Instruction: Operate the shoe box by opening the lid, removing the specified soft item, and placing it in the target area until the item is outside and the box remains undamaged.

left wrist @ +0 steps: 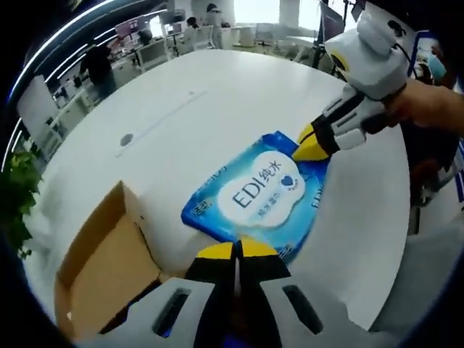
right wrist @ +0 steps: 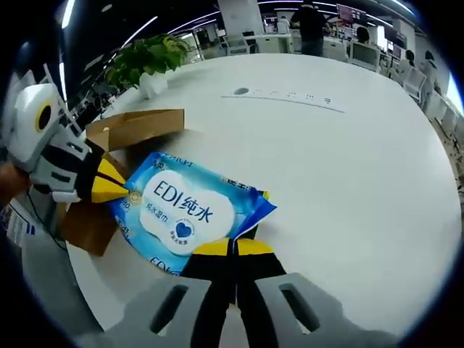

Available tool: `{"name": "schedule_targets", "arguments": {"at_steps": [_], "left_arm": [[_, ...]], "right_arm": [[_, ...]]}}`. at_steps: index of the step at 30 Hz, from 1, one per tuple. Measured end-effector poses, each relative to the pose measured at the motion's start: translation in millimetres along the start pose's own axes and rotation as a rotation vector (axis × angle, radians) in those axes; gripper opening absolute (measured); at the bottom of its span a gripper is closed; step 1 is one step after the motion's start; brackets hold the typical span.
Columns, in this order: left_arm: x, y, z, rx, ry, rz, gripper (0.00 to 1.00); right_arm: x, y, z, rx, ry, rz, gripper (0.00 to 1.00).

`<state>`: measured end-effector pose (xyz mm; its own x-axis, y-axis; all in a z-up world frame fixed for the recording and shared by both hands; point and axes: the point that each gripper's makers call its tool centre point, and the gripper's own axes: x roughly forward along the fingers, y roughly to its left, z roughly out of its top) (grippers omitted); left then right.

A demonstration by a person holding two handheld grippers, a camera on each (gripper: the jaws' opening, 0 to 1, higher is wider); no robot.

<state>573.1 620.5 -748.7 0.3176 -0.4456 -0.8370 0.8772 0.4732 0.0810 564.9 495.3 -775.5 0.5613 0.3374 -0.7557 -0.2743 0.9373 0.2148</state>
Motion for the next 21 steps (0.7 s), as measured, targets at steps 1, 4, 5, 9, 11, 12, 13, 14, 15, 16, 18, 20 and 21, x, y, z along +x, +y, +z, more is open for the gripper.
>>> {"name": "schedule_targets", "arguments": {"at_steps": [1, 4, 5, 9, 11, 12, 13, 14, 15, 16, 18, 20, 21], "left_arm": [[-0.2, -0.4, 0.0, 0.016, 0.000, 0.007, 0.00], [2.0, -1.2, -2.3, 0.044, 0.008, 0.019, 0.00], [2.1, -1.1, -2.9, 0.046, 0.008, 0.020, 0.00], [0.5, 0.0, -4.3, 0.041, -0.002, 0.021, 0.00], [-0.4, 0.3, -4.8, 0.044, -0.008, 0.026, 0.00], [-1.1, 0.7, -5.0, 0.050, -0.013, 0.030, 0.00], [-1.8, 1.0, -5.6, 0.054, -0.015, 0.033, 0.01], [-3.3, 1.7, -6.2, 0.056, -0.019, 0.032, 0.02], [-4.2, 2.3, -6.0, 0.053, -0.025, 0.030, 0.02], [-5.7, 2.8, -5.3, 0.042, -0.036, 0.023, 0.03], [-10.3, 3.3, -4.5, 0.036, -0.050, 0.015, 0.03], [-15.0, 2.1, -1.9, 0.004, -0.072, 0.001, 0.05], [-18.4, 1.9, -0.1, -0.022, -0.088, -0.008, 0.06]], "right_arm": [[0.2, -1.0, 0.0, 0.007, -0.002, -0.003, 0.00], [0.1, -1.7, -0.4, 0.012, -0.004, -0.004, 0.00], [-0.3, -1.6, -0.4, 0.012, -0.004, -0.004, 0.00], [-0.7, -3.1, -0.8, -0.001, -0.009, -0.014, 0.00], [-2.0, -2.8, -1.2, -0.006, -0.010, -0.017, 0.01], [-2.5, -3.2, -0.8, 0.000, -0.013, -0.022, 0.01], [-3.1, -3.6, -0.3, 0.003, -0.018, -0.027, 0.02], [-4.7, -4.7, 0.6, -0.011, -0.026, -0.039, 0.04], [-5.6, -6.1, 1.4, -0.023, -0.032, -0.050, 0.05], [-6.9, -5.2, 1.1, -0.029, -0.033, -0.052, 0.06], [-9.5, -4.4, 1.7, -0.031, -0.036, -0.052, 0.09], [-12.0, -3.8, 3.6, -0.035, -0.045, -0.054, 0.13], [-14.3, -3.1, 6.0, -0.039, -0.055, -0.055, 0.15]]}}
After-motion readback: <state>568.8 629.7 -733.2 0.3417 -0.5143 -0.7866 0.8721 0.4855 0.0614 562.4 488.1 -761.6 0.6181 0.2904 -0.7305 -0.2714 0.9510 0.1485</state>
